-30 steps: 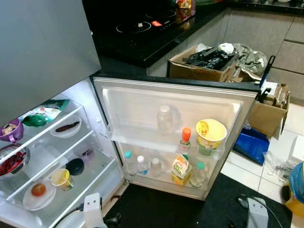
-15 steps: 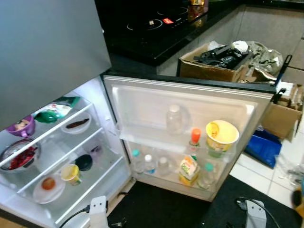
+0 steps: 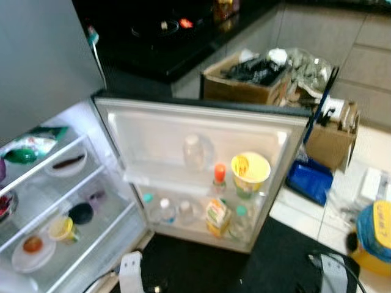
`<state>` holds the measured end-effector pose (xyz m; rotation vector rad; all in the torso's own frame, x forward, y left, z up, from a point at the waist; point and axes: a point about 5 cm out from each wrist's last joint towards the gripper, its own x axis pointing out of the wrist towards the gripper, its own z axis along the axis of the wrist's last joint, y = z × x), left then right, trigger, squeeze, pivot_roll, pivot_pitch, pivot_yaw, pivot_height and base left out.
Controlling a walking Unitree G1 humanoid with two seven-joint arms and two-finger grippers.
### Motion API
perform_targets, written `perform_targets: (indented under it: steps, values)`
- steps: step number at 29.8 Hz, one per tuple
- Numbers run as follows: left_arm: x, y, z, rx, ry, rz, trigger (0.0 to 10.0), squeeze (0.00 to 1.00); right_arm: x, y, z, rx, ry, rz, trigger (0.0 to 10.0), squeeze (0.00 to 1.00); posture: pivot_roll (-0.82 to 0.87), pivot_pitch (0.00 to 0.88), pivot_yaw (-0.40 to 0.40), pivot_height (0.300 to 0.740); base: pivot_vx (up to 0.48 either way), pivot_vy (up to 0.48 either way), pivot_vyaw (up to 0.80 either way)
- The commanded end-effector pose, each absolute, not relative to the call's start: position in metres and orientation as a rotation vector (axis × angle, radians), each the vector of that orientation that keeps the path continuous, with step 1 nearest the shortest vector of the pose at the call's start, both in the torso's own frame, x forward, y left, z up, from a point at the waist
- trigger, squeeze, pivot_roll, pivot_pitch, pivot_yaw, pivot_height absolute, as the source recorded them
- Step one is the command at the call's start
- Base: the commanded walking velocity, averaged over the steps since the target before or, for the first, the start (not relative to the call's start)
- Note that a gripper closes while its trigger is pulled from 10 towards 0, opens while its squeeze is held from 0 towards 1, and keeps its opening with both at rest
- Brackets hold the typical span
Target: Restocking fridge
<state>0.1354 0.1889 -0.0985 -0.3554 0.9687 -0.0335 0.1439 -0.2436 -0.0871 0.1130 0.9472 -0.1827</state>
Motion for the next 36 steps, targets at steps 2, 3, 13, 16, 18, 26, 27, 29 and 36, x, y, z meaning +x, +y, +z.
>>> perform_targets:
  steps: [2,3,13,16,18,26,27,29,36]
  values:
    - [0.1306,0.1916,-0.1001,-0.343,0.994,-0.035,10.0,0.00,0.1456,-0.2412,-0.0869,0.124,0.940,-0.172,10.0,0.00,-0.04,0.000,0.005,0.740,0.000,-0.480,0.00]
    - [0.1306,0.1918,-0.1001,-0.342,0.994,-0.036,10.0,0.00,0.1457,-0.2412,-0.0869,0.123,0.940,-0.172,10.0,0.00,-0.04,0.000,0.005,0.740,0.000,-0.480,0.00]
    - [0.1280,0.1897,-0.1015,-0.350,1.006,-0.028,10.0,0.00,0.1455,-0.2406,-0.0870,0.132,0.940,-0.154,10.0,0.00,-0.04,0.000,0.006,0.740,0.000,-0.480,0.00]
    - [0.1271,0.1896,-0.1018,-0.353,1.009,-0.025,10.0,0.00,0.1456,-0.2396,-0.0870,0.127,0.942,-0.134,10.0,0.00,-0.04,0.000,0.006,0.740,0.000,-0.480,0.75]
    - [0.1254,0.1887,-0.1026,-0.357,1.015,-0.020,10.0,0.00,0.1459,-0.2386,-0.0871,0.126,0.943,-0.119,10.0,0.00,-0.04,0.000,0.003,0.740,0.000,-0.480,0.80]
    - [0.1250,0.1875,-0.1030,-0.362,1.018,-0.018,10.0,0.00,0.1474,-0.2391,-0.0864,0.146,0.931,-0.148,10.0,0.00,-0.04,0.000,0.004,0.740,0.000,-0.480,0.68]
    - [0.1251,0.1874,-0.1030,-0.362,1.018,-0.019,10.0,0.00,0.1472,-0.2397,-0.0867,0.120,0.942,-0.148,10.0,0.00,-0.04,0.000,0.004,0.740,0.000,-0.480,0.00]
    - [0.1252,0.1871,-0.1030,-0.363,1.018,-0.020,10.0,0.00,0.1455,-0.2404,-0.0876,0.106,0.961,-0.155,10.0,0.00,-0.04,0.000,0.004,0.740,0.000,-0.480,0.00]
    - [0.1257,0.1861,-0.1028,-0.377,1.016,-0.020,10.0,0.00,0.1437,-0.2413,-0.0882,0.106,0.969,-0.160,10.0,0.00,-0.04,0.000,0.004,0.740,0.000,-0.267,0.00]
